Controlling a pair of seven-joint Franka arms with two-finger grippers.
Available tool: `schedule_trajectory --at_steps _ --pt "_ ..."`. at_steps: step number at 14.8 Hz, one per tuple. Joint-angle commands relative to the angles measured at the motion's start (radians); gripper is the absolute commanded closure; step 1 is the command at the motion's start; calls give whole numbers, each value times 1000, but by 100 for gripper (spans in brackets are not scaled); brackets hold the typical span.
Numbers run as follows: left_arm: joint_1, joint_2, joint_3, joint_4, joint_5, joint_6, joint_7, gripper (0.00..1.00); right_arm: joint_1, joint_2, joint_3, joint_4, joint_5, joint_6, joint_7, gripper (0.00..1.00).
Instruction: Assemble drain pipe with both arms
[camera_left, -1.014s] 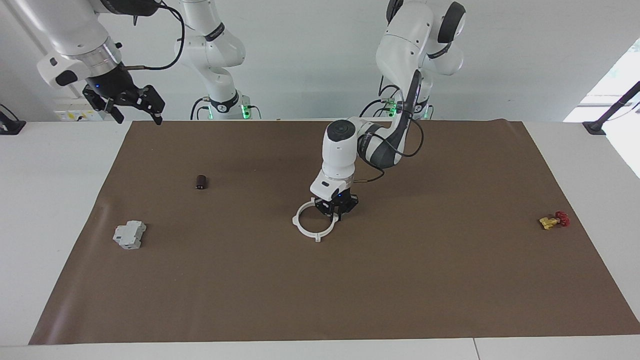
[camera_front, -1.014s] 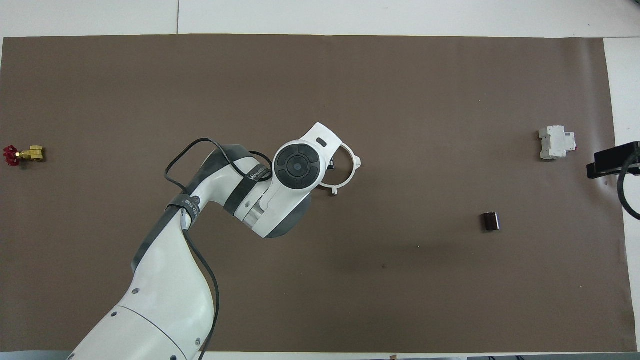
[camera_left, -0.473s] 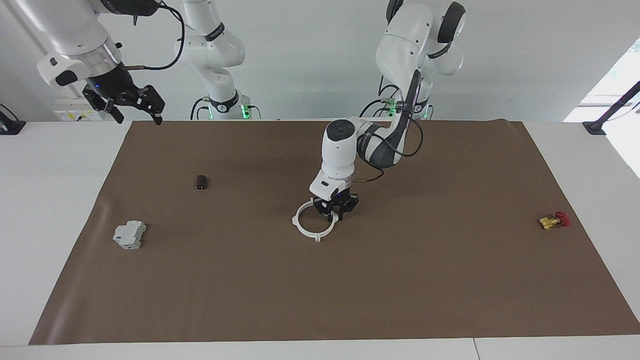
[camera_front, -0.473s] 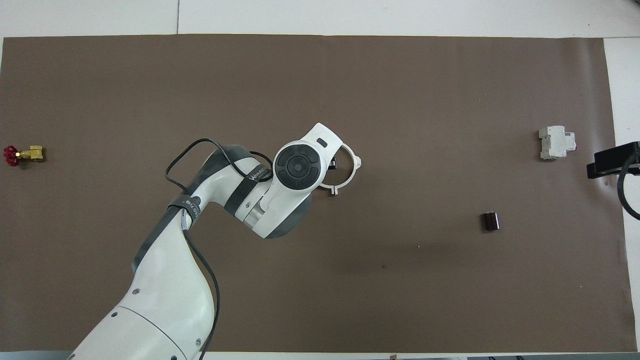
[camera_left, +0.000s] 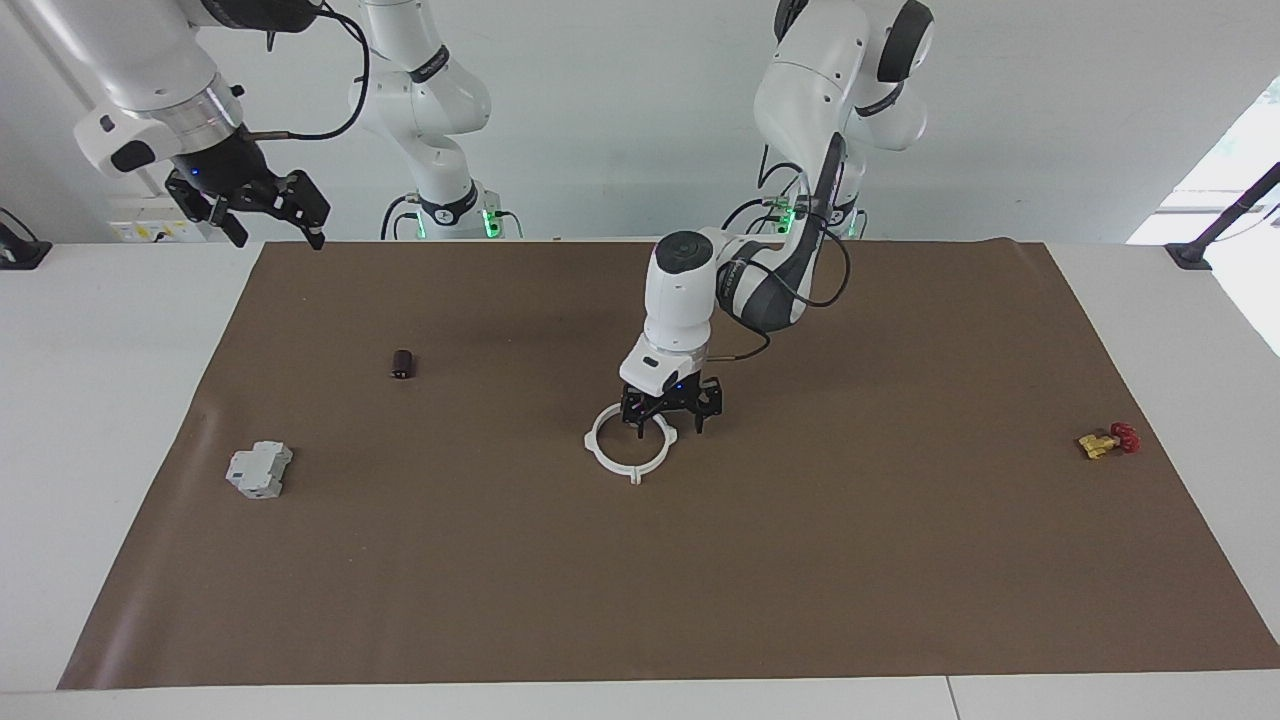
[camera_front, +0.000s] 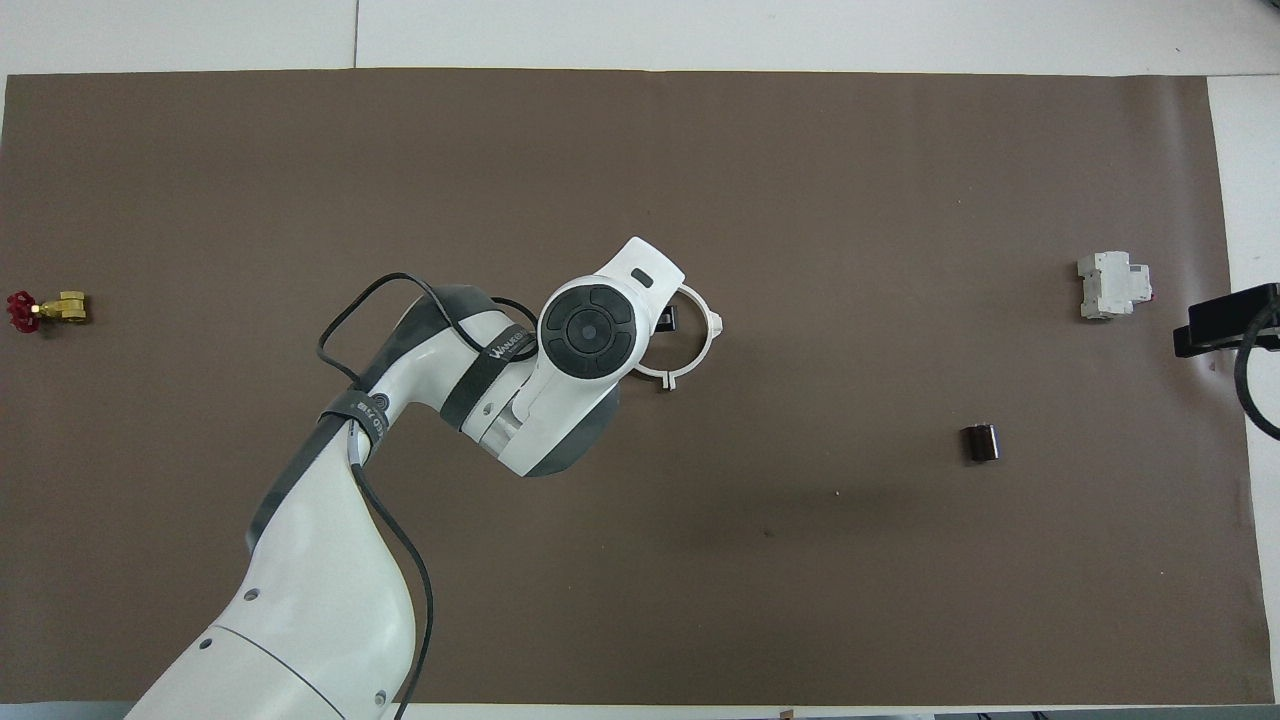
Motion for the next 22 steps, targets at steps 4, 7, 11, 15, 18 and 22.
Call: schedule_trajectory --at_steps 4,7,11,15,18,22 --pt "140 -211 4 -132 9 -59 6 0 -15 -15 10 -20 -1 10 -21 0" --pt "252 -283 2 -151 9 -138 157 0 -15 -15 10 -18 -1 10 -21 0" --pt "387 -377 1 -148 -52 -263 384 0 -16 -15 10 -18 -1 14 -18 0" --pt "504 -455 8 -107 -171 -402 618 0 -15 -14 10 -18 0 14 -20 0" --pt "554 -443 11 52 -175 -562 678 0 -15 -14 10 -18 0 14 -20 0" --pt "605 -431 13 208 -203 -752 753 0 -9 -15 12 -18 2 13 -21 0"
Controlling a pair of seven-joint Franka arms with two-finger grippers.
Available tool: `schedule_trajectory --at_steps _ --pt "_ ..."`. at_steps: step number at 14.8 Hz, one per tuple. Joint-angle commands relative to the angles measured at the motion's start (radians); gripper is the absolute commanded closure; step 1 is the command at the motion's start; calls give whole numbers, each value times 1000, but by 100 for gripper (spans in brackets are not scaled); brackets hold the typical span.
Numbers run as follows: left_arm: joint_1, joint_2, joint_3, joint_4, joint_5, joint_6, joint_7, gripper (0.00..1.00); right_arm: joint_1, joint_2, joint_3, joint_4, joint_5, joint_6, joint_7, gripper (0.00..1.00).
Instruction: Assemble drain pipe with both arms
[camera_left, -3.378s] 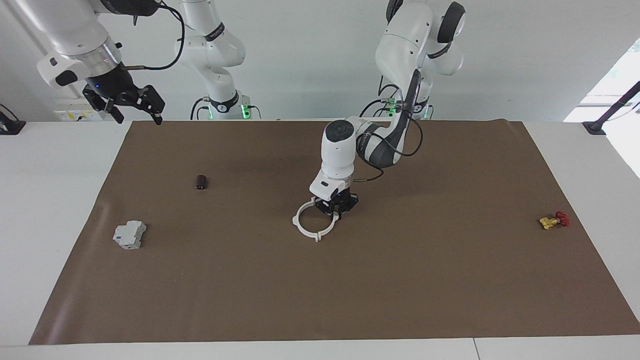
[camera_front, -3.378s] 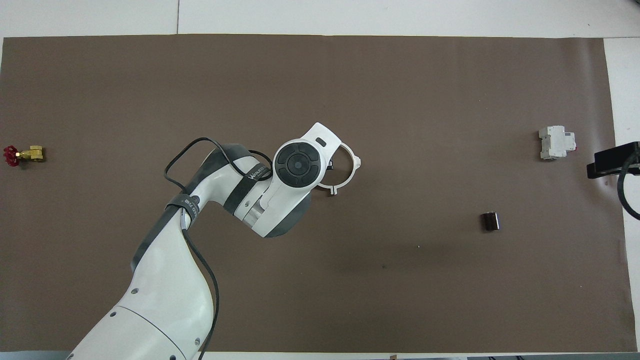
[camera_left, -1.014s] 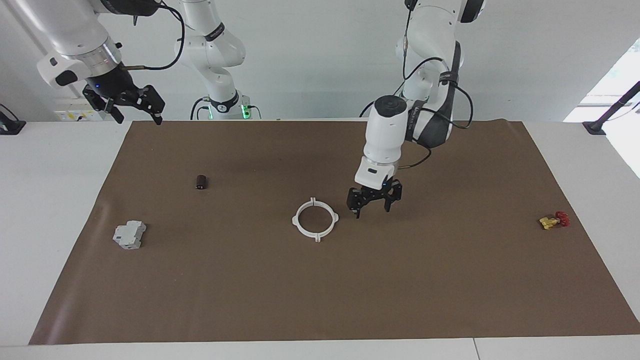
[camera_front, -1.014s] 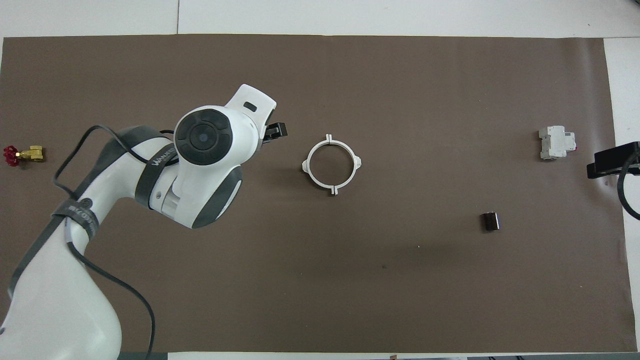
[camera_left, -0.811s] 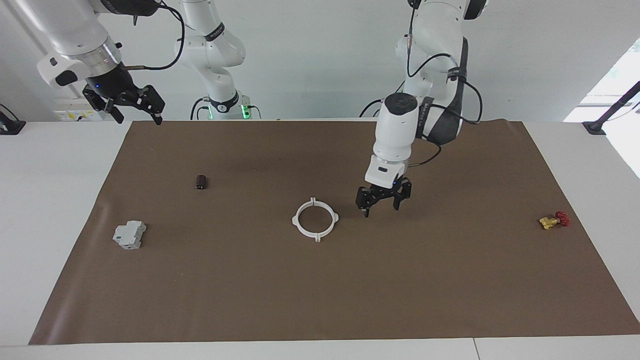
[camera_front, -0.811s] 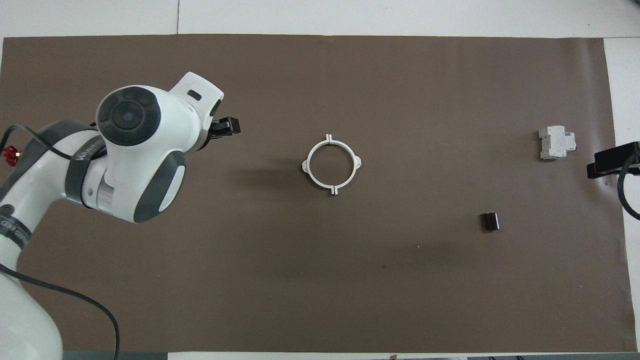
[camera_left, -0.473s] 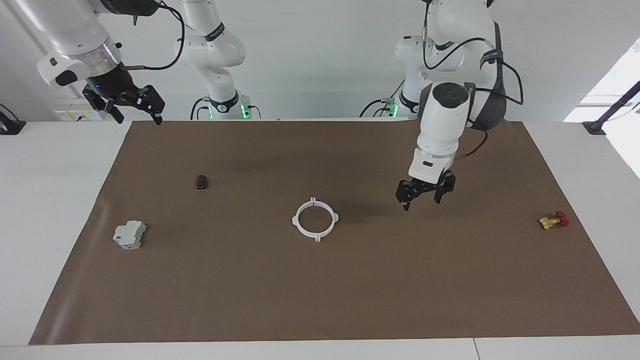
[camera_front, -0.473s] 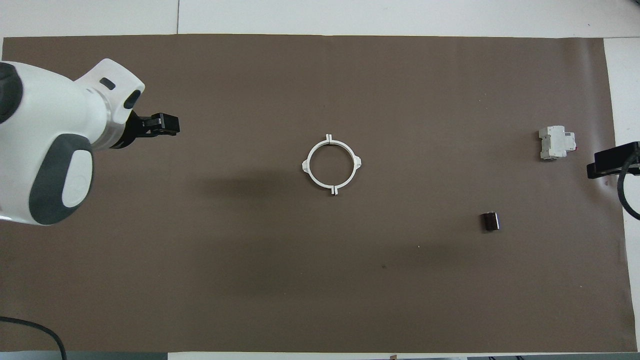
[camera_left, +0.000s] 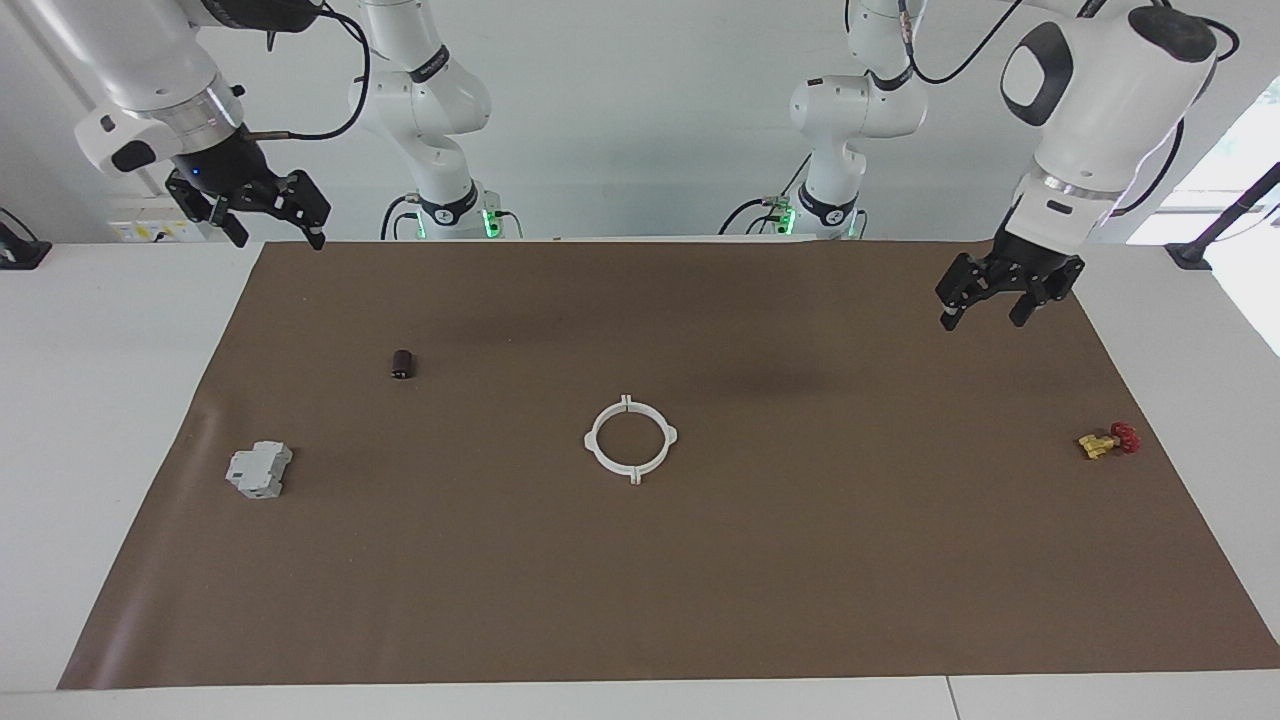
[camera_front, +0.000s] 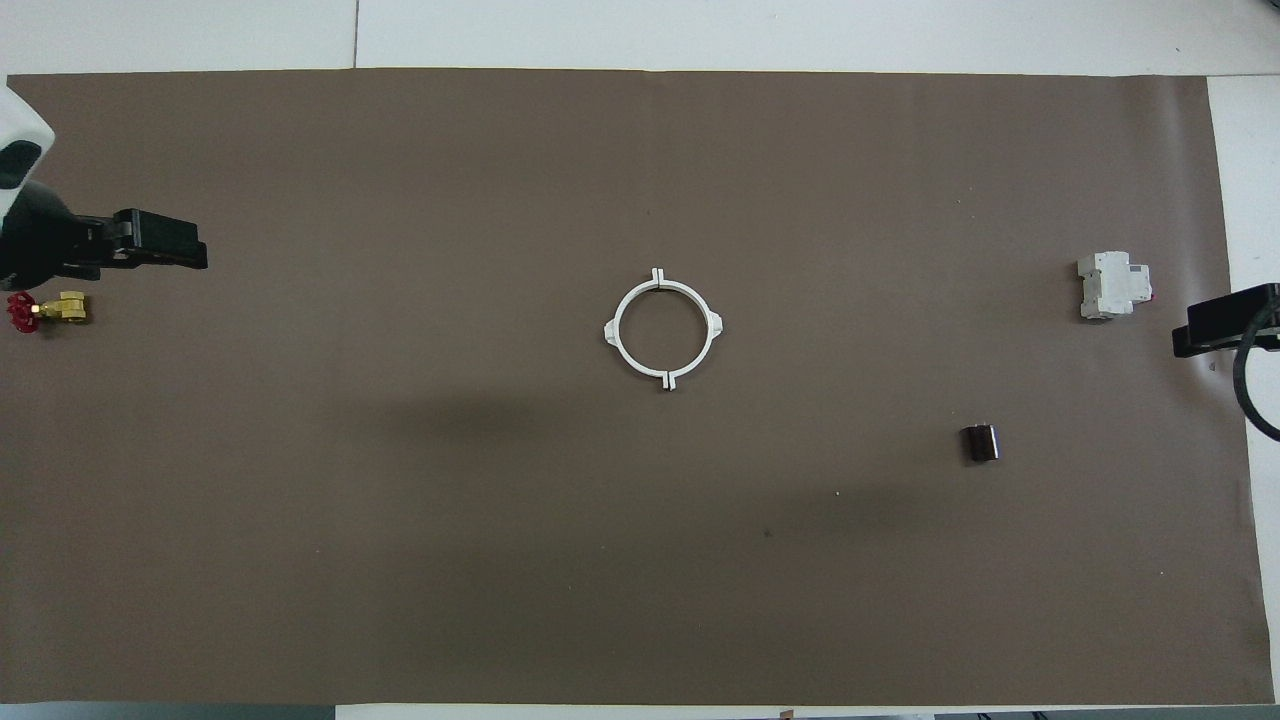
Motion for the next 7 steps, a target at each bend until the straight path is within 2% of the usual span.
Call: schedule_trajectory --at_steps 1,4,7 --pt "29 39 -2 124 -22 -153 43 0 -10 -15 10 -18 2 13 -23 0" --pt "31 69 0 199 -21 -238 50 0 -9 -15 10 -18 2 13 -24 0" --pt "35 63 13 204 -19 -266 80 0 -7 -15 10 -18 2 13 -24 0"
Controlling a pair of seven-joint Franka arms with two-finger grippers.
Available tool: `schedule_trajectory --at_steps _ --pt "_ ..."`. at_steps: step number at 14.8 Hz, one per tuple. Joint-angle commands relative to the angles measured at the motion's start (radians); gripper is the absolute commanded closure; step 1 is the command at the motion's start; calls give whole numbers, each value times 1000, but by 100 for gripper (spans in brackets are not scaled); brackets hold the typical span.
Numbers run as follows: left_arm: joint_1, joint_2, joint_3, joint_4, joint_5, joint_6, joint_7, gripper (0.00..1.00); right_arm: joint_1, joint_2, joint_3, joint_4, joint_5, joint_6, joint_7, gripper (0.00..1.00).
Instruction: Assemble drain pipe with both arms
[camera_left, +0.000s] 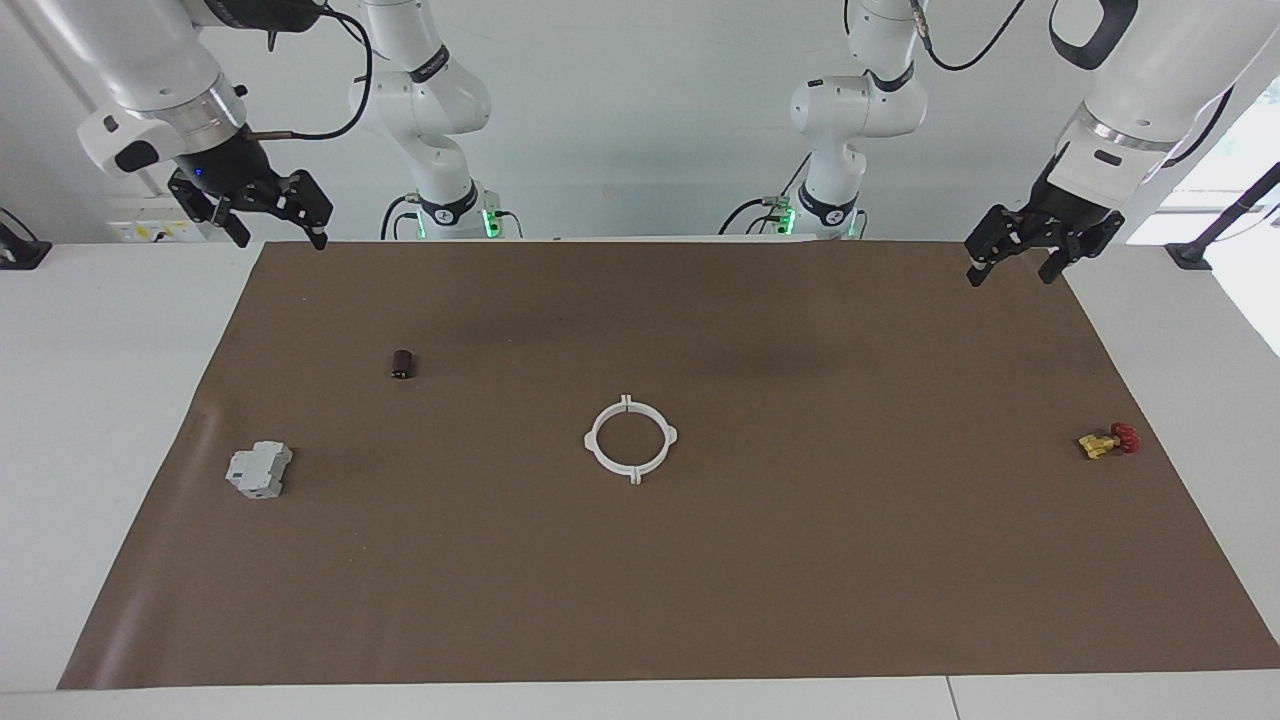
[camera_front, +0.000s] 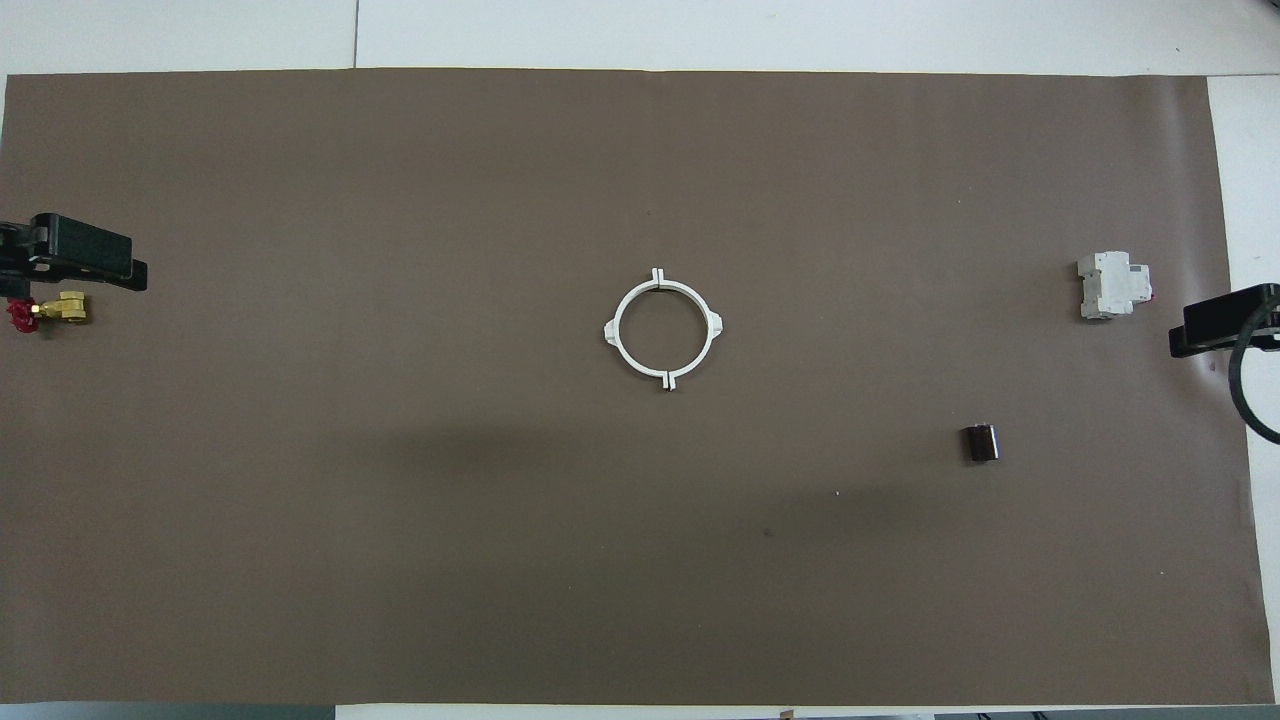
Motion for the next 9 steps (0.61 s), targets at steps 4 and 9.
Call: schedule_trajectory --at_steps 4,9 --pt "23 19 17 45 -28 -60 34 0 -8 -14 9 -18 2 16 -24 0" --pt "62 16 18 45 -34 -87 49 0 -8 -15 10 -18 2 16 -26 0"
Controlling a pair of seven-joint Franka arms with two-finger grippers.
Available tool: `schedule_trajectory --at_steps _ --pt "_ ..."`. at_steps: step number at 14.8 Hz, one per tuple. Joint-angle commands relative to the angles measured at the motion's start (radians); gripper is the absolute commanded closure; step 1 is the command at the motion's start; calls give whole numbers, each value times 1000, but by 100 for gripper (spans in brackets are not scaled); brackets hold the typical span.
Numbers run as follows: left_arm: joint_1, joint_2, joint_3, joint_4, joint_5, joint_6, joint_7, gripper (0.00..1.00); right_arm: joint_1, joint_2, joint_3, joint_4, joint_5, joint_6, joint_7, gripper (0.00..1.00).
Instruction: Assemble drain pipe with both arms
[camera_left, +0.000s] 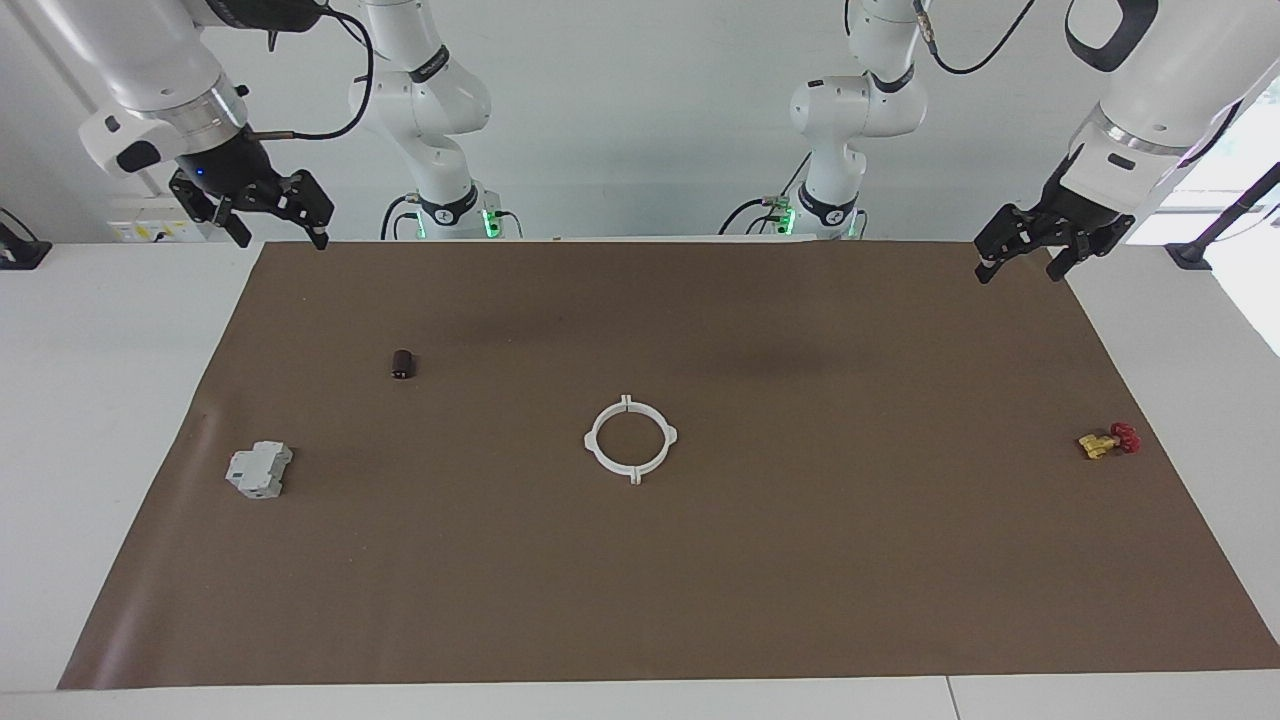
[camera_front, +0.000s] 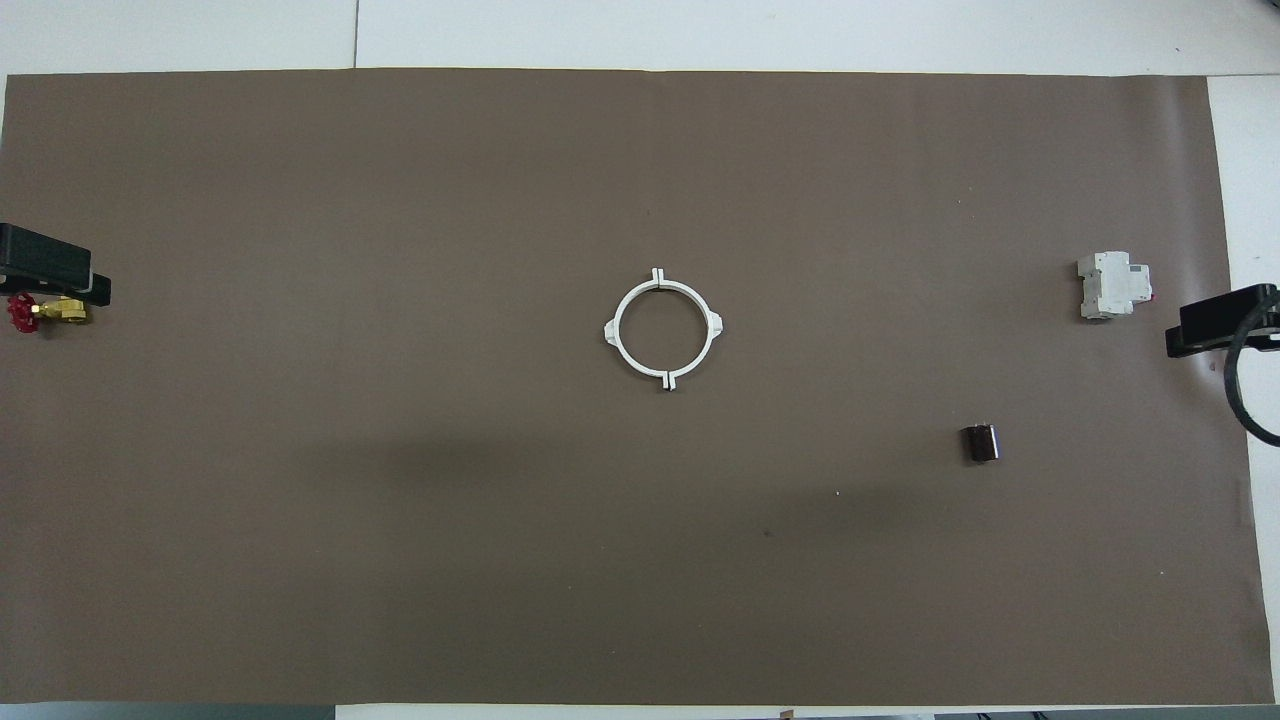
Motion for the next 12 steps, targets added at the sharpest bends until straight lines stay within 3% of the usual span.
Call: schedule_trajectory --at_steps 1,4,12 --pt "11 8 2 29 -24 -27 27 0 -8 -15 6 -18 2 16 -26 0" --pt "11 -26 -2 2 -16 -18 32 0 -8 -15 6 -18 2 17 -26 0" --pt "11 -29 -2 -13 -13 15 32 0 -8 -15 6 -18 2 17 -26 0"
